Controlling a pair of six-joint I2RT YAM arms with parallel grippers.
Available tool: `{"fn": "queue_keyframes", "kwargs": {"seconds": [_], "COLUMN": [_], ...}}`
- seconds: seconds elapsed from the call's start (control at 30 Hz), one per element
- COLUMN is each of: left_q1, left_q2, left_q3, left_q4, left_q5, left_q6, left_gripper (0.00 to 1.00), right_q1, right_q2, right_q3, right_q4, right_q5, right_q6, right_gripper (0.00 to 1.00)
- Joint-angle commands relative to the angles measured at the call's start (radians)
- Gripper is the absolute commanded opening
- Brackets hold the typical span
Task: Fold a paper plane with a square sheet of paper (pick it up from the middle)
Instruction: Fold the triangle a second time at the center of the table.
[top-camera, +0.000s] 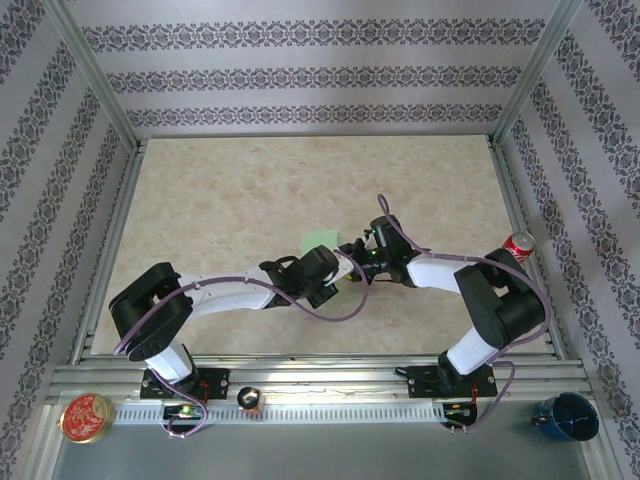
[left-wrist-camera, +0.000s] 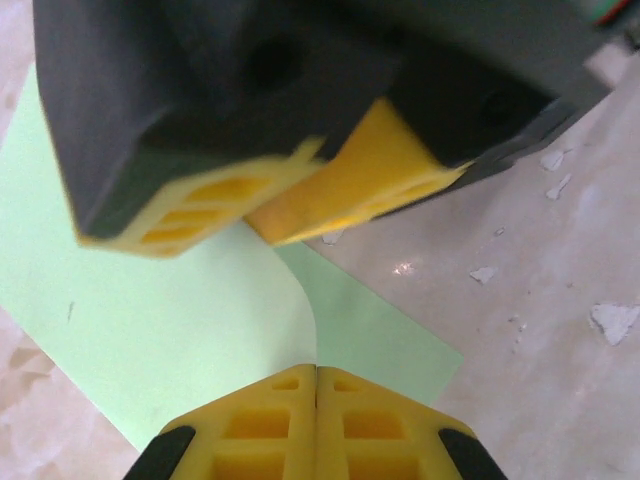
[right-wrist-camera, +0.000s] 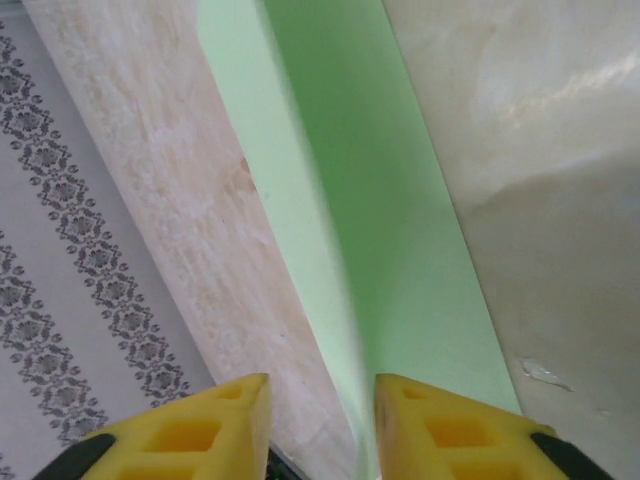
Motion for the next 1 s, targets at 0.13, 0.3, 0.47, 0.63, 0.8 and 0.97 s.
{"fn": "queue_keyframes", "kwargs": {"seconds": [0.13, 0.3, 0.47, 0.63, 0.8, 0.97], "left_q1": [0.164, 0.189, 0.194, 0.199, 0.202, 0.202], "left_q2": [-0.047, -0.004, 0.007, -0.007, -0.005, -0.001], "left_q3": [-0.012, 0.004, -0.001, -0.021, -0.027, -0.031], "left_q4": [0.041, 0.051, 0.065, 0.089, 0.092, 0.101], "left_q5": [0.419, 0.519, 0.519, 0.485, 0.483, 0.485], "left_q6": [-0.23, -0.27, -0.296, -0.319, -0.323, -0.329], "left_gripper": [0.0, 0.0, 0.01, 0.01, 0.01, 0.01], "right_q1": [-0.029, -0.028, 0.006, 0.056, 0.096, 0.114], "right_q2": [-0.21, -0.254, -0.187, -0.133, -0.088, -0.048], "right_q3": [-0.123, -0.145, -0.128, -0.127, -0.117, -0.111], "right_q4": [-0.102, -0.1, -0.081, -0.048, -0.037, -0.032], "right_q5": [0.221, 0.153, 0.052, 0.061, 0.066, 0.069], "right_q6": [-0.169, -0.248, -0.274, -0.243, -0.233, -0.229], "right_gripper": [0.44, 0.38, 0.15, 0.0, 0.0, 0.0]}}
